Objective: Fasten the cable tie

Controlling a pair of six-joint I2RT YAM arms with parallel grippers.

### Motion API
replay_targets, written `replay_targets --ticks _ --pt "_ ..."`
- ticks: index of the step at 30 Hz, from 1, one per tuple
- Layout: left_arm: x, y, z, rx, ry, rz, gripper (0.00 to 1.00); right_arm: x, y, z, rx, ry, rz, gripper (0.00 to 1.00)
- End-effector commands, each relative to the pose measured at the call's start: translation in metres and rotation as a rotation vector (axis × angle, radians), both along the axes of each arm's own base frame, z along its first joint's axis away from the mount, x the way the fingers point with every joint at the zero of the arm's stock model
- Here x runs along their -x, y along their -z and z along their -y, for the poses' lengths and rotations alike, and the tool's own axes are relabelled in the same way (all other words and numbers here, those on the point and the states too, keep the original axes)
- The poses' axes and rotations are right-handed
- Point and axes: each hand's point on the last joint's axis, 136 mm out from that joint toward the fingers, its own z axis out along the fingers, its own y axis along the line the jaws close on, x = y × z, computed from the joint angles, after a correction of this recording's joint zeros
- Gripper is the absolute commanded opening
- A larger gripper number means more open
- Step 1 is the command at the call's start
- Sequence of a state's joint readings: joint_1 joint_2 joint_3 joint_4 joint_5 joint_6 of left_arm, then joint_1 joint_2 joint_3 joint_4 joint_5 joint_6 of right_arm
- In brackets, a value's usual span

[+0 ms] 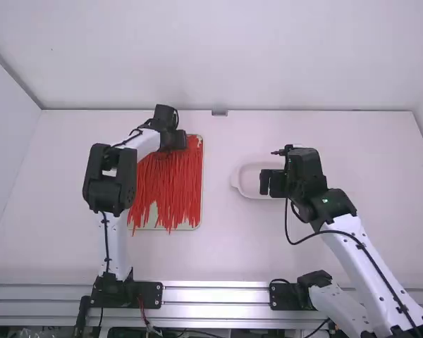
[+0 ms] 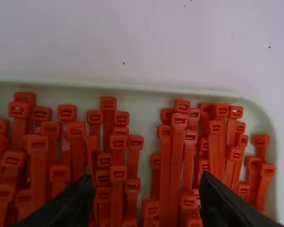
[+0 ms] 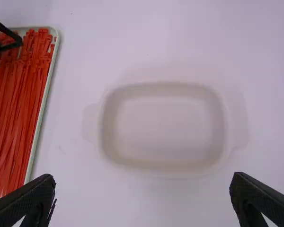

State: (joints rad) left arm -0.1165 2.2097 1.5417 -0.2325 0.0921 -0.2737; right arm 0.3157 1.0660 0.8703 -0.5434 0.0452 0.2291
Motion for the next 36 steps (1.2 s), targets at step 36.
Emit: replay_targets --ticks 36 --pt "0.003 0.019 -0.018 -0.037 -0.068 0.0 0.38 -0.005 -0.011 0.0 -0.002 0.008 0.022 0.98"
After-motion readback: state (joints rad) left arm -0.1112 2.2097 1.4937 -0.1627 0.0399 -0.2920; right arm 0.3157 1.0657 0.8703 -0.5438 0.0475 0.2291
